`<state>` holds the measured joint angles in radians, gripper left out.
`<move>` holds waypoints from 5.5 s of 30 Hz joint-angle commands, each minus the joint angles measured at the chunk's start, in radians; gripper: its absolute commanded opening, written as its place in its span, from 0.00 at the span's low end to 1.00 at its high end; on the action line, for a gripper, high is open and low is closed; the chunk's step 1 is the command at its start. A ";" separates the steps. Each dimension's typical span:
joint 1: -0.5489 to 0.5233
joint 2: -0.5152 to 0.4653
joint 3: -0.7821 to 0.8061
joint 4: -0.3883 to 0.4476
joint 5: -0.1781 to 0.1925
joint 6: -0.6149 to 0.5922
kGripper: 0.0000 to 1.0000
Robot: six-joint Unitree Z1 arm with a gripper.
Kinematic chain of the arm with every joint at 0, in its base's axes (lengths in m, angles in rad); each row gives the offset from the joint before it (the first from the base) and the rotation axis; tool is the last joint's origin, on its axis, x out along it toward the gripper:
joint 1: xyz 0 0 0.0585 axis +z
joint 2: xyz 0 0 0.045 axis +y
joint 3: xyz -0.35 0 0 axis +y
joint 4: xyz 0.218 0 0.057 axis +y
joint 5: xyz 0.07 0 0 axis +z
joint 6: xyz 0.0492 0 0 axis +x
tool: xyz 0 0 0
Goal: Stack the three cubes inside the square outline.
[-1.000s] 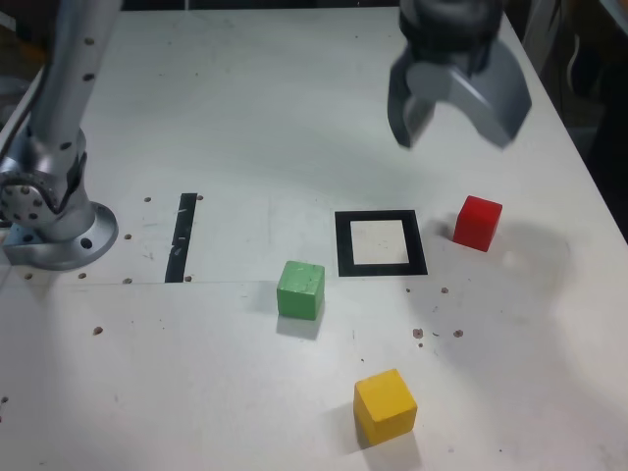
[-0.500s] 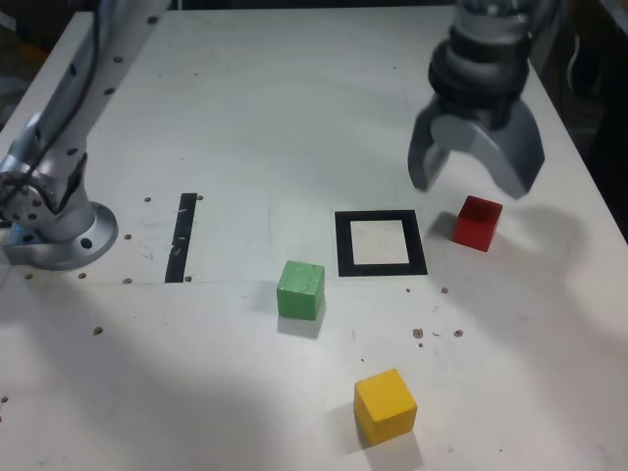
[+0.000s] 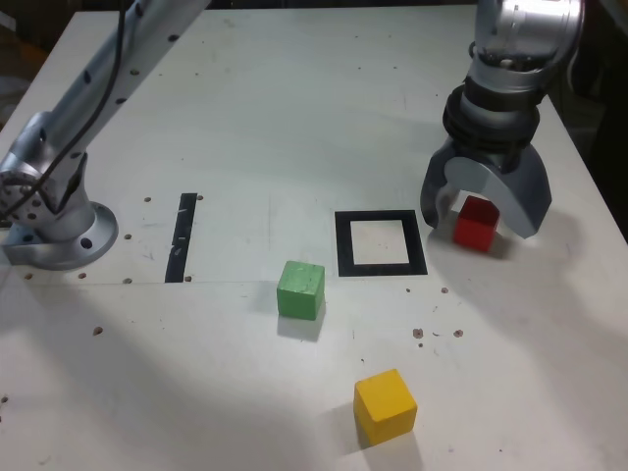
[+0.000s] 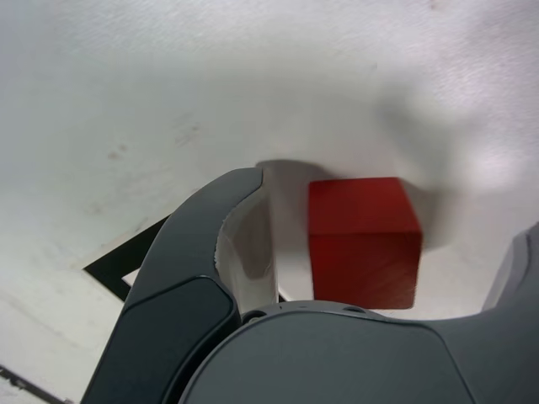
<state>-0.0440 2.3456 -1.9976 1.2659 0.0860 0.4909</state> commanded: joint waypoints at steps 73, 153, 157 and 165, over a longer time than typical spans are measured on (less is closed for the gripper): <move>0.027 -0.304 0.458 -0.145 0.028 -0.412 0.13; -0.104 -0.700 0.734 -0.064 -0.070 -0.410 0.99; -0.199 -0.690 0.750 -0.066 -0.068 -0.484 0.99; -0.320 -0.605 0.683 -0.061 -0.069 -0.555 0.99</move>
<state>-0.3476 1.7265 -1.2960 1.1990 0.0172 -0.0566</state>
